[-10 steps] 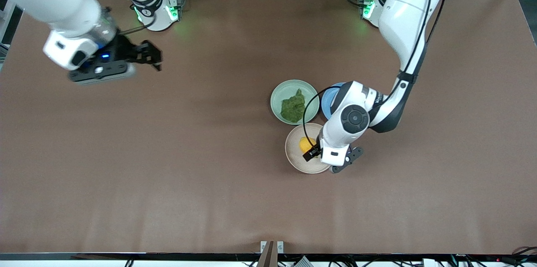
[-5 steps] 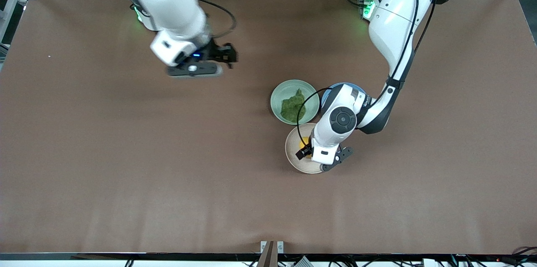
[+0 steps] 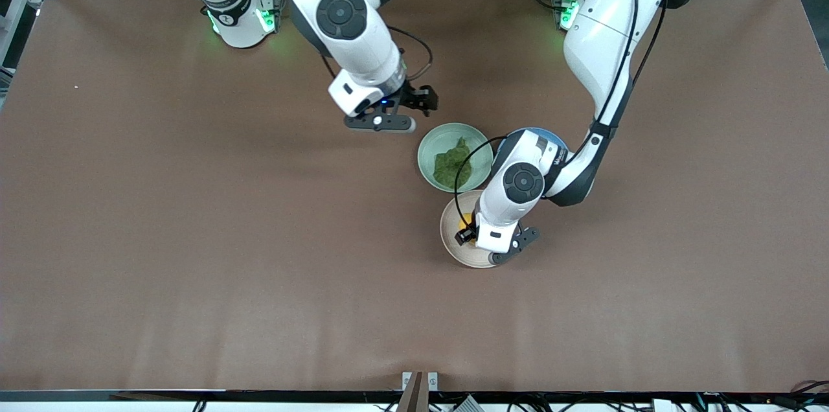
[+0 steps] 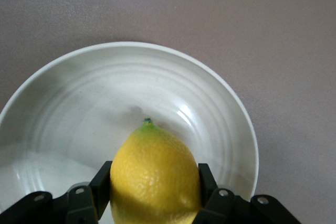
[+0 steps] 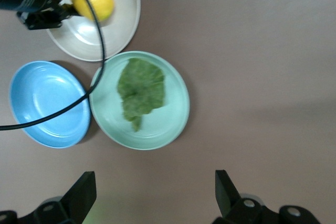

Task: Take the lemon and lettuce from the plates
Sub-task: 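Lift the lemon with the left gripper while the right gripper grasps the lettuce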

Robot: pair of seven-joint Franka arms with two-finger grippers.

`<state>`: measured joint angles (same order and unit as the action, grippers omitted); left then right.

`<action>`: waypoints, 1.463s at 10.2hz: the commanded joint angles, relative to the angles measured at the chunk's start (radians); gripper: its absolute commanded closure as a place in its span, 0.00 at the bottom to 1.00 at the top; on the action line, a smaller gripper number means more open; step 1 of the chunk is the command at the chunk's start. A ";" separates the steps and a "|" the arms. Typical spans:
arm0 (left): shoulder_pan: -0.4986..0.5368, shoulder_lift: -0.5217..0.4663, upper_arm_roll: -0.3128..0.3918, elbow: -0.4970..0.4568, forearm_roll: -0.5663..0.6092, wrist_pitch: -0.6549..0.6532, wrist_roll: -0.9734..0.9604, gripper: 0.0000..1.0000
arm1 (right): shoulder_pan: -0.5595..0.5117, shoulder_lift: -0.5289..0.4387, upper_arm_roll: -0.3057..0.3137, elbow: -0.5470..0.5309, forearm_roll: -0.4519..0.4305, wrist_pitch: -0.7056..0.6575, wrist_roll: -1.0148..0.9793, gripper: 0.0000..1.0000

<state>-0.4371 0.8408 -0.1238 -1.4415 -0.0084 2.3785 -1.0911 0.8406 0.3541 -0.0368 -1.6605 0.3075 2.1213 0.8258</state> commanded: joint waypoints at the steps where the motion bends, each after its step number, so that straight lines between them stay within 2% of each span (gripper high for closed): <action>1: -0.011 -0.006 0.018 0.013 -0.009 0.001 -0.010 1.00 | 0.069 0.057 -0.011 -0.039 0.044 0.168 0.103 0.00; 3: 0.006 -0.060 0.024 0.013 -0.009 -0.111 -0.006 1.00 | 0.113 0.135 -0.012 -0.038 0.038 0.291 0.147 0.00; 6: 0.086 -0.146 0.020 0.009 -0.007 -0.221 0.014 1.00 | 0.123 0.213 -0.014 -0.022 0.015 0.339 0.145 0.00; 7: 0.113 -0.179 0.018 -0.003 -0.007 -0.257 0.042 1.00 | 0.123 0.257 -0.017 0.011 -0.001 0.339 0.153 0.05; 8: 0.144 -0.216 0.016 -0.022 -0.010 -0.280 0.059 1.00 | 0.123 0.308 -0.021 0.054 -0.024 0.338 0.189 0.06; 10: 0.208 -0.306 0.012 -0.132 -0.012 -0.314 0.147 1.00 | 0.123 0.371 -0.023 0.115 -0.123 0.329 0.297 0.11; 12: 0.262 -0.408 0.010 -0.273 -0.013 -0.312 0.256 1.00 | 0.129 0.416 -0.025 0.169 -0.131 0.321 0.334 0.16; 13: 0.285 -0.436 0.010 -0.313 -0.012 -0.309 0.298 1.00 | 0.132 0.434 -0.025 0.176 -0.142 0.321 0.335 0.18; 15: 0.325 -0.474 0.010 -0.379 -0.012 -0.297 0.379 1.00 | 0.132 0.495 -0.026 0.237 -0.154 0.319 0.352 0.27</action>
<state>-0.1431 0.4373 -0.1045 -1.7253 -0.0083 2.0592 -0.7724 0.9656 0.7834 -0.0546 -1.5109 0.1806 2.4558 1.1336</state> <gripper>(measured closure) 0.317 0.225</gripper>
